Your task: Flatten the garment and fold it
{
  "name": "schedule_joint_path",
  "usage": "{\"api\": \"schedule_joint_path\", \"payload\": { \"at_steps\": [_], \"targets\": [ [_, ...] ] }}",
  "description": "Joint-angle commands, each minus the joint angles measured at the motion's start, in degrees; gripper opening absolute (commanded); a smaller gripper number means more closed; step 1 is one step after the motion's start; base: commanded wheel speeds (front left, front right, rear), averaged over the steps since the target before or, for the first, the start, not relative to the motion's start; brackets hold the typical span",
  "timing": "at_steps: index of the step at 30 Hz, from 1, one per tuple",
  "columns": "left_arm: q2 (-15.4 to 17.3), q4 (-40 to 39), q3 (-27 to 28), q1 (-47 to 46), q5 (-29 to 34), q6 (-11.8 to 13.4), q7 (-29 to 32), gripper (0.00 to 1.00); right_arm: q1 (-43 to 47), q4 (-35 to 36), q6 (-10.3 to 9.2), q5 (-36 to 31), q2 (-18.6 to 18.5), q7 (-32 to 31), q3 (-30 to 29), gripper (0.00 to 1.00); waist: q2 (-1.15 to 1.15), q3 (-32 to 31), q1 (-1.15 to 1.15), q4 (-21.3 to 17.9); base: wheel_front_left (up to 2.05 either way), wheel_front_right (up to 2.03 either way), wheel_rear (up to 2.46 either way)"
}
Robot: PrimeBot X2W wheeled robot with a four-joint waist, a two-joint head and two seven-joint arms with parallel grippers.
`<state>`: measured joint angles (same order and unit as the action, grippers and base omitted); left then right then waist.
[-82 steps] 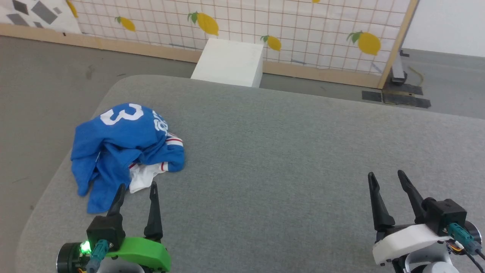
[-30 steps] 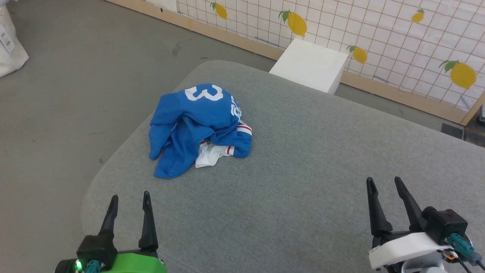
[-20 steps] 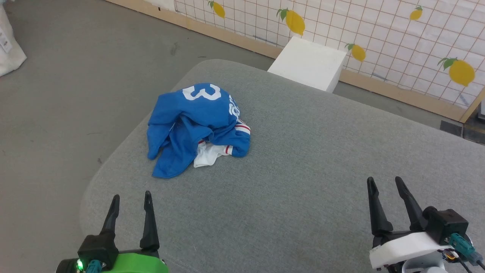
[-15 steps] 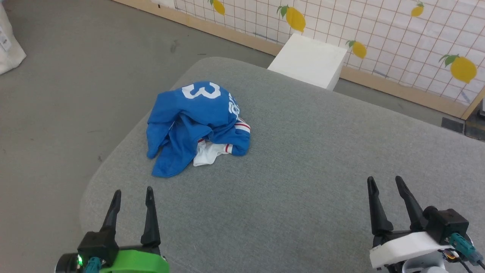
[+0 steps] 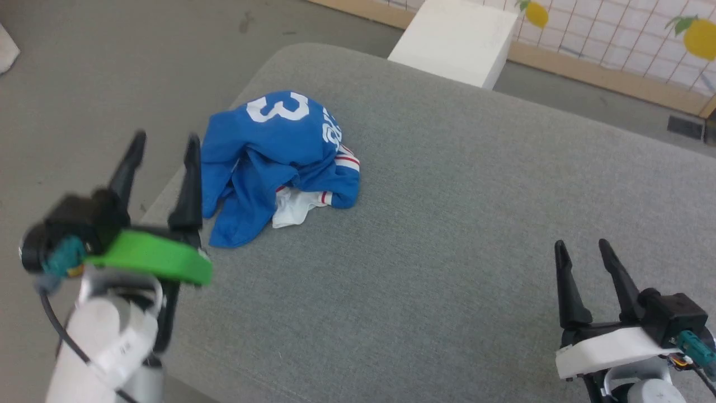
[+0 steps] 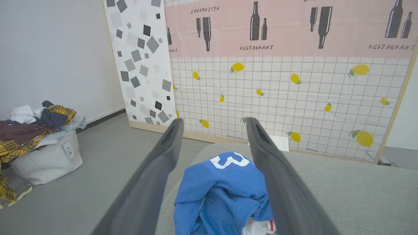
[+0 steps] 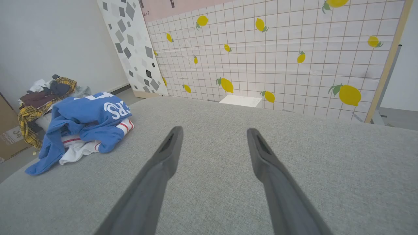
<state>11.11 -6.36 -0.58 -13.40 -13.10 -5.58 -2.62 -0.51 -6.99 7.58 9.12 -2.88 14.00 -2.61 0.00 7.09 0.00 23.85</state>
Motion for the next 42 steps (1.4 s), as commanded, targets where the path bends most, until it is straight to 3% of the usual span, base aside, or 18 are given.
{"api": "schedule_joint_path", "payload": {
  "at_steps": [1, 11, 19, 22, 32, 40, 41, 42],
  "targets": [
    [0.6, -0.3, 0.2, -3.2, -0.9, -0.4, 1.6, 1.0, -1.0, 0.7, -0.09, -0.7, 0.0, -0.4, -0.5, 1.0, 0.0, 2.1, 0.0, -0.9, 0.0, 0.0, 0.0],
    [6.5, 7.7, -2.5, -19.8, -6.2, -1.5, 15.6, 1.0, -2.3, 4.2, -0.09, -3.0, 0.0, -2.0, -0.5, 1.0, 0.0, 6.7, 0.0, -3.1, 0.0, 0.0, 0.0],
    [6.7, 18.5, -3.3, -26.2, -11.7, -1.4, 23.7, 1.0, -4.2, 9.9, -0.09, -5.9, 0.0, -4.0, -0.6, 1.0, 0.0, 11.5, 0.0, -5.2, 0.0, 0.0, 0.0],
    [6.9, 23.9, -2.6, -28.6, -13.0, 0.3, 28.1, 1.0, -5.6, 14.1, -0.09, -7.7, -0.7, -5.3, -0.2, 1.0, 0.0, 14.3, 0.0, -6.9, 0.0, 0.0, 0.0],
    [6.9, 29.4, -1.2, -29.0, -16.7, 4.2, 38.8, 1.0, -6.8, 21.8, -0.09, -8.2, -1.2, -8.0, 1.4, 1.0, 0.0, 18.6, 0.0, -10.1, 0.0, 0.0, 0.0],
    [7.1, 31.2, -0.1, -27.7, -18.1, 10.4, 48.5, 1.0, -7.2, 25.1, -0.09, -7.8, -2.0, -9.5, 1.5, 1.0, 0.0, 21.4, 0.0, -11.3, 0.0, 0.0, 0.0],
    [7.0, 31.1, 0.1, -27.6, -18.3, 10.8, 48.6, 0.82, -7.3, 25.3, -0.09, -7.7, -2.2, -9.6, 1.5, 1.0, 0.0, 21.7, 0.0, -11.4, 0.0, 0.0, 0.0],
    [6.8, 30.9, 0.3, -27.6, -18.6, 10.9, 48.4, 0.4, -7.3, 25.4, -0.09, -7.6, -2.3, -9.7, 1.4, 1.0, 0.0, 21.8, 0.0, -11.4, 0.0, 0.0, 0.0]
  ]
}}
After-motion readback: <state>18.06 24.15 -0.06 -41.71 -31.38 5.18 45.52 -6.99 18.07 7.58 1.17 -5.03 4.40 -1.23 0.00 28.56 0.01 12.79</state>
